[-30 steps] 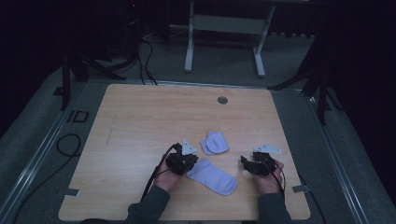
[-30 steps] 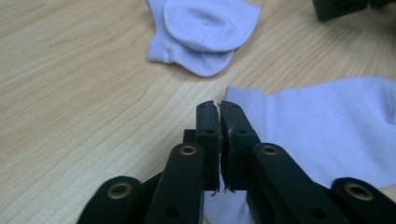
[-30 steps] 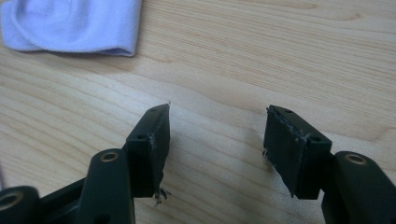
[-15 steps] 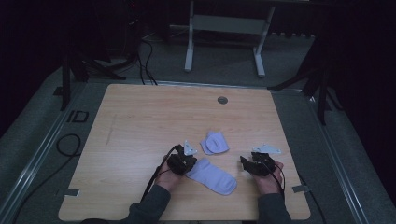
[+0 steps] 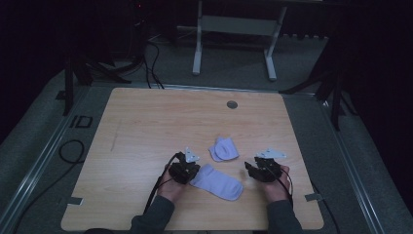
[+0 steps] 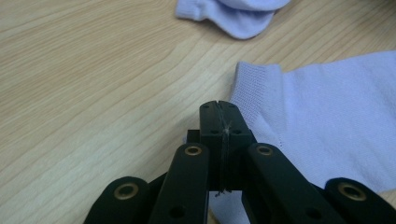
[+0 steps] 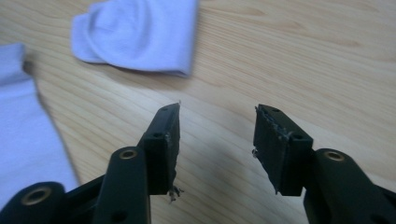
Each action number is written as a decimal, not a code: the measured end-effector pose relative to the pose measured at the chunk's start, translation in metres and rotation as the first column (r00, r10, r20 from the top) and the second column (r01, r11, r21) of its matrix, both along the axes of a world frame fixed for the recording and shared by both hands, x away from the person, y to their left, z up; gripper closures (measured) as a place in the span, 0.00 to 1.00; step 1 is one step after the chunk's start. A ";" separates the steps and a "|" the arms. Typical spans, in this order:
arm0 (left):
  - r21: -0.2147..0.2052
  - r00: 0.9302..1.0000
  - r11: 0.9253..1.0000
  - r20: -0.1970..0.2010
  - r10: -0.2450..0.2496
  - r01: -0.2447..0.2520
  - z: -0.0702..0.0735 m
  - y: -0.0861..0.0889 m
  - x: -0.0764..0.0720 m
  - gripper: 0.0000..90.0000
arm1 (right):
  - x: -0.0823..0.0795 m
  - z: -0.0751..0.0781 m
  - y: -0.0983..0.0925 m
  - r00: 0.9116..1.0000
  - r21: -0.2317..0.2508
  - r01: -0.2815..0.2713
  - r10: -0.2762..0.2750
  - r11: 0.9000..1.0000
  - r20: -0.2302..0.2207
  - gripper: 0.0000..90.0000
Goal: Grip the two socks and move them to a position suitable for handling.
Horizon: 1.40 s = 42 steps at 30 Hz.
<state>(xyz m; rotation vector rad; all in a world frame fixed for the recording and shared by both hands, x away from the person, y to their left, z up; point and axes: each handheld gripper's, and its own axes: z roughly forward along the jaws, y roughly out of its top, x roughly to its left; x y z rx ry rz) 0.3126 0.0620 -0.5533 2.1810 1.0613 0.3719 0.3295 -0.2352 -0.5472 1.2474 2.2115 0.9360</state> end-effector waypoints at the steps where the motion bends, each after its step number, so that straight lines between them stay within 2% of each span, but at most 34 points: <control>1: 0.002 1.000 1.000 0.001 0.002 -0.002 0.000 0.002 -0.001 0.99 | 0.001 0.001 0.003 1.000 -0.004 -0.013 0.013 1.000 0.003 0.59; 9: -0.022 0.999 0.999 -0.004 0.033 -0.033 -0.001 0.016 -0.009 0.98 | 0.013 0.009 0.033 0.996 -0.015 -0.092 0.092 0.996 0.000 0.64; 12: -0.035 0.999 0.999 -0.004 0.041 -0.041 -0.002 0.021 -0.012 0.98 | 0.019 0.011 0.046 0.993 -0.027 -0.122 0.122 0.992 -0.004 0.67; 19: -0.034 0.999 0.999 -0.007 0.039 -0.039 -0.001 0.028 -0.018 0.96 | 0.031 0.014 0.076 0.982 -0.044 -0.190 0.189 0.981 -0.018 0.73; 25: -0.051 0.999 0.998 0.000 0.041 -0.041 0.001 0.033 -0.024 0.92 | 0.041 0.011 0.097 0.974 -0.061 -0.223 0.221 0.973 -0.049 0.75; 30: -0.074 0.999 0.996 0.018 0.045 -0.044 0.007 0.042 -0.031 0.89 | 0.049 0.005 0.103 0.972 -0.077 -0.225 0.218 0.971 -0.089 0.80; 32: -0.079 0.998 0.996 0.025 0.051 -0.049 0.010 0.045 -0.033 0.88 | 0.052 0.003 0.103 0.973 -0.086 -0.216 0.206 0.973 -0.107 0.89; 34: -0.080 0.998 0.995 0.034 0.059 -0.056 0.011 0.049 -0.035 0.88 | 0.053 0.003 0.101 0.972 -0.071 -0.213 0.204 0.974 -0.118 0.98; 42: -0.085 0.994 0.991 0.041 0.104 -0.100 0.011 0.060 -0.031 0.87 | 0.051 0.008 0.099 0.972 0.006 -0.189 0.188 0.982 -0.139 0.99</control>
